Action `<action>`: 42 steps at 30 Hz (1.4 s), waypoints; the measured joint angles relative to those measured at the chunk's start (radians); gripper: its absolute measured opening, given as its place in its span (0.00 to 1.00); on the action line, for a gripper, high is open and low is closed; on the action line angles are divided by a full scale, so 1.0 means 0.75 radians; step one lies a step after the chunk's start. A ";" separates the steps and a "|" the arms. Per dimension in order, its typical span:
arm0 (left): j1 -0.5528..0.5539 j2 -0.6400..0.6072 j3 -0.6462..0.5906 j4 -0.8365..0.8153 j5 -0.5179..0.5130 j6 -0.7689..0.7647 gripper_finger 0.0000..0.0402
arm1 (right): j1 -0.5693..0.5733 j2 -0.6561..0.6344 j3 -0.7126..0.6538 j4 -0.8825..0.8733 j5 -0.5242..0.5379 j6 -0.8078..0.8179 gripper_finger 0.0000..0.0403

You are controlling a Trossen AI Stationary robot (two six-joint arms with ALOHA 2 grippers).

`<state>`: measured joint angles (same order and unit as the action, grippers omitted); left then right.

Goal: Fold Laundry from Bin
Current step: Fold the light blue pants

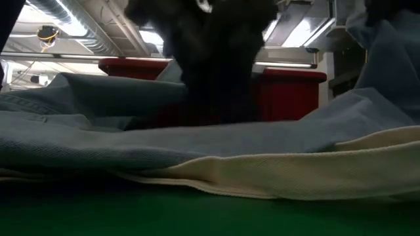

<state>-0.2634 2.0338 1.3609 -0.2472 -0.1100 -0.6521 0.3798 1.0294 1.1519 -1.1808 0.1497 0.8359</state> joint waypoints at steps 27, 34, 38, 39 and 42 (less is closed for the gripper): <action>-0.052 -0.296 0.003 -0.302 -0.118 -0.028 0.20 | 0.000 0.458 0.001 0.992 -0.459 -0.803 0.01; -0.144 -0.508 0.003 -0.406 -0.122 -0.071 0.20 | -0.001 0.594 0.002 1.103 -0.496 -0.878 0.01; -0.198 -0.579 0.003 -0.421 -0.131 -0.073 0.20 | -0.001 0.697 0.002 1.218 -0.530 -0.898 0.01; -0.210 -0.591 0.003 -0.425 -0.147 -0.073 0.20 | -0.001 0.725 0.002 1.256 -0.545 -0.918 0.01; -0.240 -0.608 0.003 -0.443 -0.193 -0.098 0.20 | -0.001 0.806 0.002 1.358 -0.548 -0.981 0.01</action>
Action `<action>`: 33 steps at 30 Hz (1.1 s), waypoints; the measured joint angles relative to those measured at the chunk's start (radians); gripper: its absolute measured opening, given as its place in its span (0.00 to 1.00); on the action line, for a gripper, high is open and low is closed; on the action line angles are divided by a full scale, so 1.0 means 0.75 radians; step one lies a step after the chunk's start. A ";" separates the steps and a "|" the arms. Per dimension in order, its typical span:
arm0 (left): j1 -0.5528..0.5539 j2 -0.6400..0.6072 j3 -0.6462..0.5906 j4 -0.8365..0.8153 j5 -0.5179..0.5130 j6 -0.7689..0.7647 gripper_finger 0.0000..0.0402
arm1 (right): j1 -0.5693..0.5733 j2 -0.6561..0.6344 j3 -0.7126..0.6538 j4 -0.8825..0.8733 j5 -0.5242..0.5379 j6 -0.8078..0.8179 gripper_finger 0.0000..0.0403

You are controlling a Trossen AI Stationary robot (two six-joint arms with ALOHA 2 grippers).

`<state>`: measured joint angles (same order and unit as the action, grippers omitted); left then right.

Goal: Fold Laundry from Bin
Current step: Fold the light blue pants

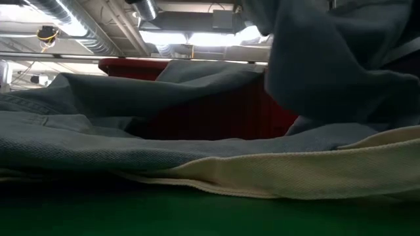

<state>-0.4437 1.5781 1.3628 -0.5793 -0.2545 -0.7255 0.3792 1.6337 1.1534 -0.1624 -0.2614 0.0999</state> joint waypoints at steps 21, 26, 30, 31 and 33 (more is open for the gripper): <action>-0.129 -0.011 0.000 -0.199 -0.026 -0.218 0.20 | -0.009 0.272 -0.002 0.229 0.073 0.071 0.01; -0.130 -0.011 0.000 -0.193 -0.033 -0.218 0.20 | -0.009 0.272 -0.002 0.235 0.050 0.066 0.05; -0.131 -0.011 0.000 -0.190 -0.099 -0.217 0.20 | -0.008 0.272 -0.002 0.238 0.033 0.066 0.18; -0.130 -0.011 0.000 -0.191 -0.102 -0.217 0.20 | -0.008 0.272 -0.002 0.241 0.032 0.066 0.23; -0.122 -0.011 0.000 -0.191 -0.102 -0.217 0.20 | -0.009 0.272 -0.002 0.256 0.033 0.067 0.31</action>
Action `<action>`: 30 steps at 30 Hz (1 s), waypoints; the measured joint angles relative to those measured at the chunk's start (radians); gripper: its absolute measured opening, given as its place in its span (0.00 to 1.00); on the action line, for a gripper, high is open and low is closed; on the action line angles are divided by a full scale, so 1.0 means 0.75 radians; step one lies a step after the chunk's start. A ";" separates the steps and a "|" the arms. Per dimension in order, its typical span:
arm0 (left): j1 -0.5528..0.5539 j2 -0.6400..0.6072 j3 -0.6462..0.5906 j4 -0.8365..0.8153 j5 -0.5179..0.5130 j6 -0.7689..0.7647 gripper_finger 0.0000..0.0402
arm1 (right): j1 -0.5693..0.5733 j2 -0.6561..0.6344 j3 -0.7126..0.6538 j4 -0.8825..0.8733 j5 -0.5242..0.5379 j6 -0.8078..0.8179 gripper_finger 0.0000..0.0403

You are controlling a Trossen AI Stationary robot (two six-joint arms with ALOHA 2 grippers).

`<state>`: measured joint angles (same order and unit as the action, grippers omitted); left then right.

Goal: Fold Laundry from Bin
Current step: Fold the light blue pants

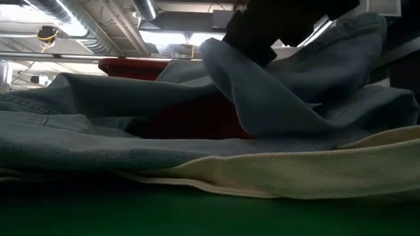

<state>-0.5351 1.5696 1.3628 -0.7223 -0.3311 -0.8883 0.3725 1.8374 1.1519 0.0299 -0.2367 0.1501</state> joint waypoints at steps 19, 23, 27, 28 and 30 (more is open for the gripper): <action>0.072 0.001 0.000 -0.002 0.028 0.010 0.29 | 0.000 0.000 0.647 -0.926 0.078 -0.314 0.58; 0.093 0.001 0.000 -0.002 0.026 0.010 0.29 | 0.000 -0.002 0.749 -1.031 0.081 -0.314 0.58; 0.098 0.001 0.000 -0.001 0.026 0.009 0.29 | 0.001 -0.002 0.822 -1.243 0.081 -0.314 0.58; 0.097 0.001 0.000 0.000 0.026 0.006 0.29 | 0.001 -0.002 0.837 -1.318 0.081 -0.313 0.58; 0.090 0.001 0.000 0.002 0.026 0.000 0.29 | 0.002 -0.003 0.845 -1.469 0.081 -0.313 0.58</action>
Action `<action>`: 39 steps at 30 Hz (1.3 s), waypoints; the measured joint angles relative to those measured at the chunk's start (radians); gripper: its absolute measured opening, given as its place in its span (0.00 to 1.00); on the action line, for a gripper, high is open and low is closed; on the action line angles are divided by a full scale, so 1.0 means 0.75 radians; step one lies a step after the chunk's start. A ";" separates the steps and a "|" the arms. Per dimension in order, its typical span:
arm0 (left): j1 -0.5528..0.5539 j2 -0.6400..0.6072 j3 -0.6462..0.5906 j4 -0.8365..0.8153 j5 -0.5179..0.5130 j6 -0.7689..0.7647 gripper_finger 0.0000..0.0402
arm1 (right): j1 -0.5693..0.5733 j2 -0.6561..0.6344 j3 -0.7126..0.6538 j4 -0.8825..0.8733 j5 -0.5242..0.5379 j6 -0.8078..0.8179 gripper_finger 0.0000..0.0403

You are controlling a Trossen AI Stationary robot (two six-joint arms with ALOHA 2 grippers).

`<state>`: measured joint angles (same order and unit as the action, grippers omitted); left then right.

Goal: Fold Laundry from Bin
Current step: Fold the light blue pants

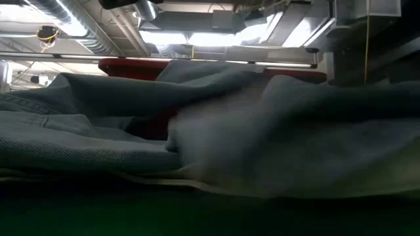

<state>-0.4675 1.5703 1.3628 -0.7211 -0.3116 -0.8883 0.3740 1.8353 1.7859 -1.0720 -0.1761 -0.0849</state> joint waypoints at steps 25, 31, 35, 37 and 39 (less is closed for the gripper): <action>-0.036 0.001 0.000 0.035 -0.060 0.009 0.29 | 0.444 -0.010 -0.448 -0.003 0.577 -0.005 0.58; -0.035 0.001 0.000 0.035 -0.061 0.008 0.29 | 0.524 -0.010 -0.553 0.065 0.680 -0.088 0.58; -0.035 0.001 0.000 0.035 -0.061 -0.001 0.29 | 0.560 -0.009 -0.591 0.120 0.782 -0.104 0.58; -0.035 0.001 0.000 0.035 -0.061 -0.002 0.29 | 0.570 -0.009 -0.591 0.148 0.810 -0.104 0.58; -0.035 0.001 0.000 0.035 -0.061 -0.002 0.29 | 0.576 -0.009 -0.591 0.176 0.825 -0.104 0.58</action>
<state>-0.4938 1.5707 1.3628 -0.6946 -0.3576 -0.8898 0.8058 1.8282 1.3426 -0.9401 0.4429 -0.1631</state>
